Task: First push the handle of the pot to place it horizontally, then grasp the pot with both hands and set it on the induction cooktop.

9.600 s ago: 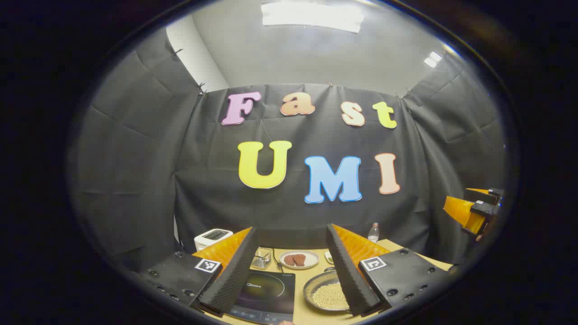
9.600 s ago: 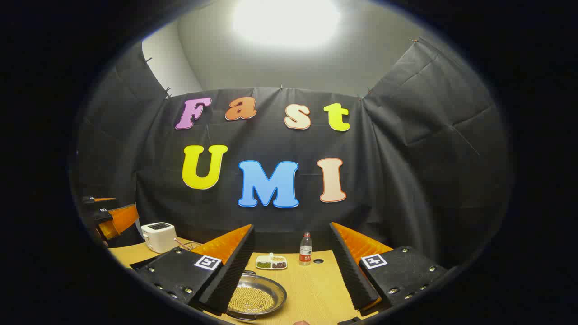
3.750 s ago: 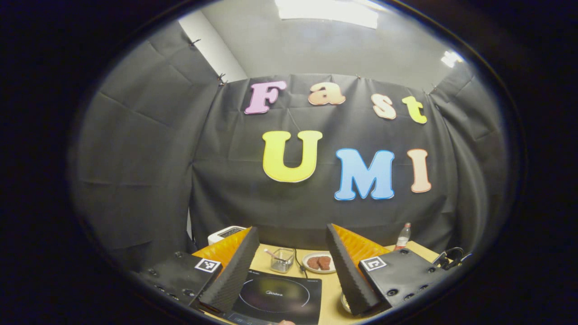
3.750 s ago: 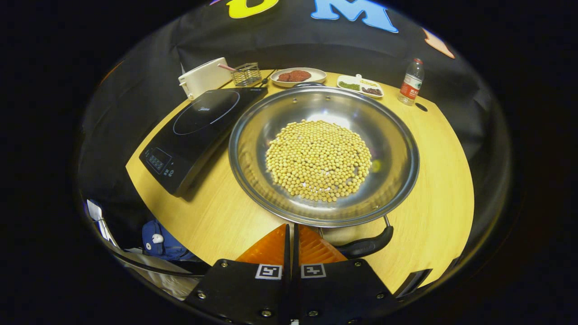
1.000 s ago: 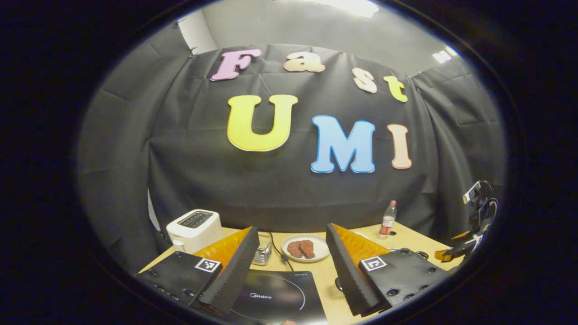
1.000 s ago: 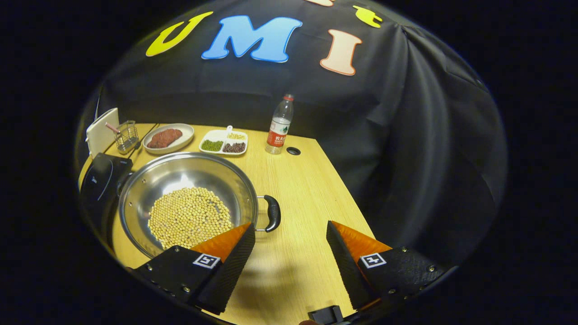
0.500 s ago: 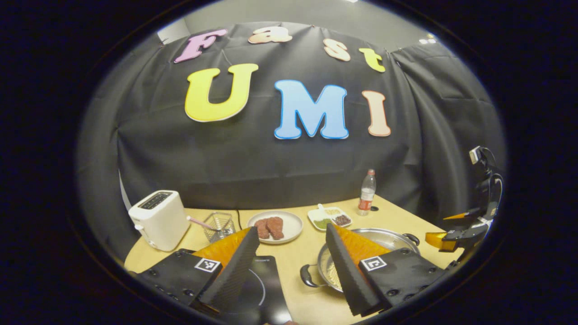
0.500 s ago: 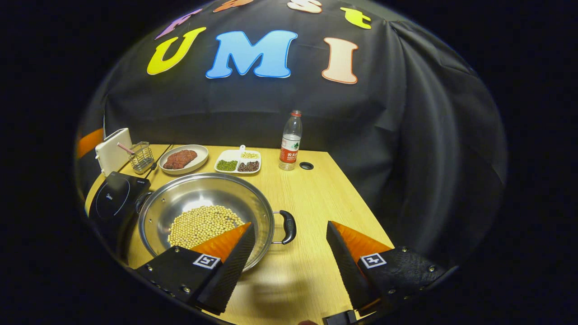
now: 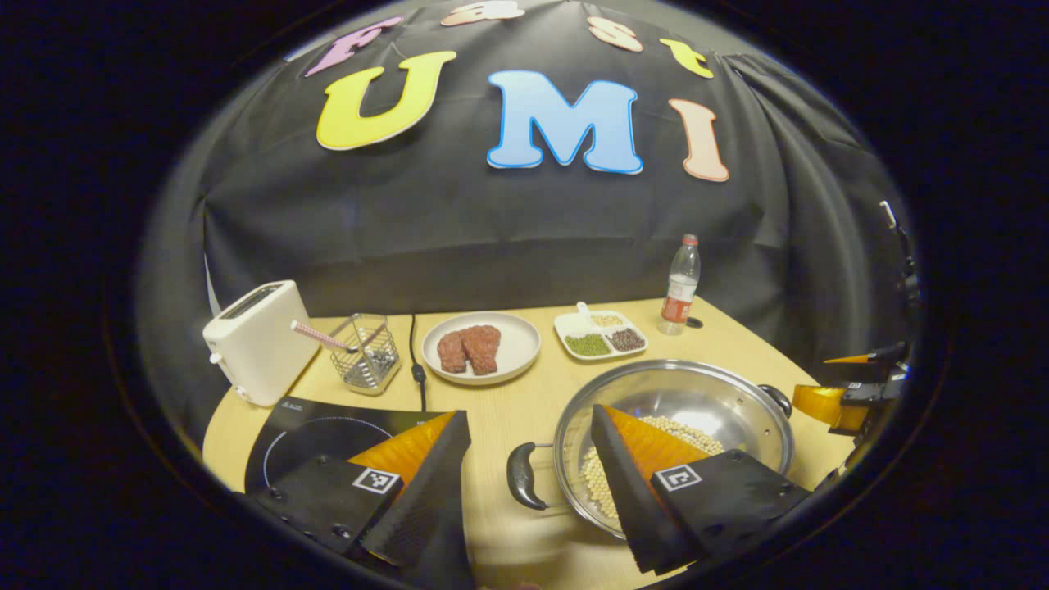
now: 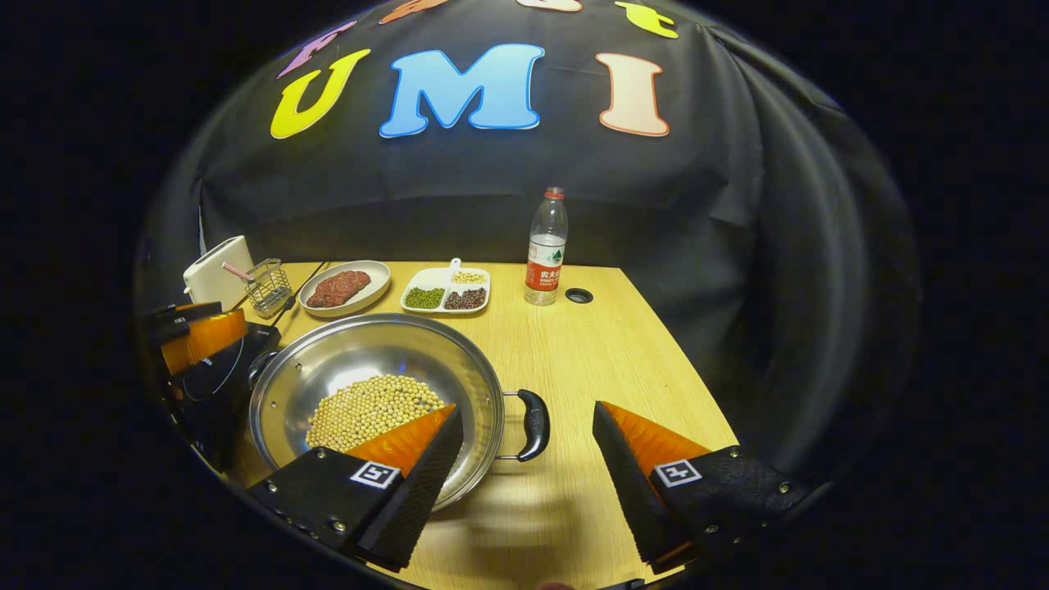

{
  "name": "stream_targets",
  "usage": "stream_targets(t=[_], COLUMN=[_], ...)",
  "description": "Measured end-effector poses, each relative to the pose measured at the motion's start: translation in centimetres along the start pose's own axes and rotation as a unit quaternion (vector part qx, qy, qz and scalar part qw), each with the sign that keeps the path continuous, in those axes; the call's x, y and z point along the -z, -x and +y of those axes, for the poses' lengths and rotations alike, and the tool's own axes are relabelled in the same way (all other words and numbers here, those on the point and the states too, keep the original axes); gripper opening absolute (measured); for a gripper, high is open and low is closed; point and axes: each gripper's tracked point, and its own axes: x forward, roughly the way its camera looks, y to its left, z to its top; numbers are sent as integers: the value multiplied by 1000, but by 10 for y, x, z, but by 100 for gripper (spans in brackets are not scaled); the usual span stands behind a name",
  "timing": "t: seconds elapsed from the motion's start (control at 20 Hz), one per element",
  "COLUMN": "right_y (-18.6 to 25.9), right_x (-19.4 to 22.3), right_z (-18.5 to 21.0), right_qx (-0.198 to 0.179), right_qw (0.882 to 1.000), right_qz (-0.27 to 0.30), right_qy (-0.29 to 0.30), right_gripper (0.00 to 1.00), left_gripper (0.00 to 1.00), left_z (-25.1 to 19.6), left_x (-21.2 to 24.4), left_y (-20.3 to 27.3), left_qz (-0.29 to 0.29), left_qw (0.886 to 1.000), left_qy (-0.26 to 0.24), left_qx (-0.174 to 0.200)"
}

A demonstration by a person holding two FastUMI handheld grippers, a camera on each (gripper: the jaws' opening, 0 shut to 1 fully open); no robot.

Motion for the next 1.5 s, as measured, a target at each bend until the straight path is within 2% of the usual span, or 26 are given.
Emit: stream_targets(t=[0.3, 0.45, 0.6, 0.85, 0.95, 1.0, 1.05, 1.1, 1.15, 1.2, 1.25, 1.3, 1.4, 1.45, 1.5], right_y=[-24, -36, -44, -59, -64, -66, -67, -68, -69, -72, -72, -72, -69, -70, -70], right_x=[7, 15, 24, 36, 38, 41, 40, 40, 37, 39, 39, 39, 40, 40, 40], right_z=[3, 2, 2, 8, 9, 10, 12, 16, 15, 15, 15, 15, 16, 16, 16], right_qx=[-18, -24, -35, -58, -61, -65, -71, -79, -75, -74, -72, -71, -72, -69, -69], right_qw=[999, 998, 996, 992, 991, 990, 989, 987, 988, 988, 988, 988, 987, 987, 987], right_qz=[30, 50, 71, 98, 105, 108, 110, 114, 112, 113, 115, 117, 127, 130, 129], right_qy=[-12, -20, -39, -54, -59, -63, -70, -76, -78, -78, -76, -78, -71, -69, -63], right_gripper=[97, 97, 98, 100, 90, 88, 86, 74, 70, 62, 62, 62, 57, 57, 50], left_gripper=[98, 100, 95, 98, 95, 100, 99, 91, 92, 84, 77, 80, 74, 80, 73], left_z=[3, 2, 2, 2, -1, -3, -5, -9, -9, -9, -8, -9, -9, -8, -9], left_x=[46, 58, 69, 92, 96, 97, 98, 98, 99, 99, 100, 100, 99, 99, 98], left_y=[-36, -43, -49, -55, -57, -57, -58, -58, -58, -59, -58, -58, -60, -59, -58], left_qz=[68, 85, 102, 129, 136, 137, 139, 139, 142, 144, 145, 146, 148, 148, 147], left_qw=[997, 996, 994, 991, 990, 989, 989, 989, 989, 988, 988, 988, 987, 987, 987], left_qy=[2, 11, 16, 21, 27, 31, 32, 32, 29, 29, 30, 31, 38, 42, 47], left_qx=[-24, -27, -30, -39, -37, -35, -31, -28, -32, -36, -38, -38, -40, -41, -44])
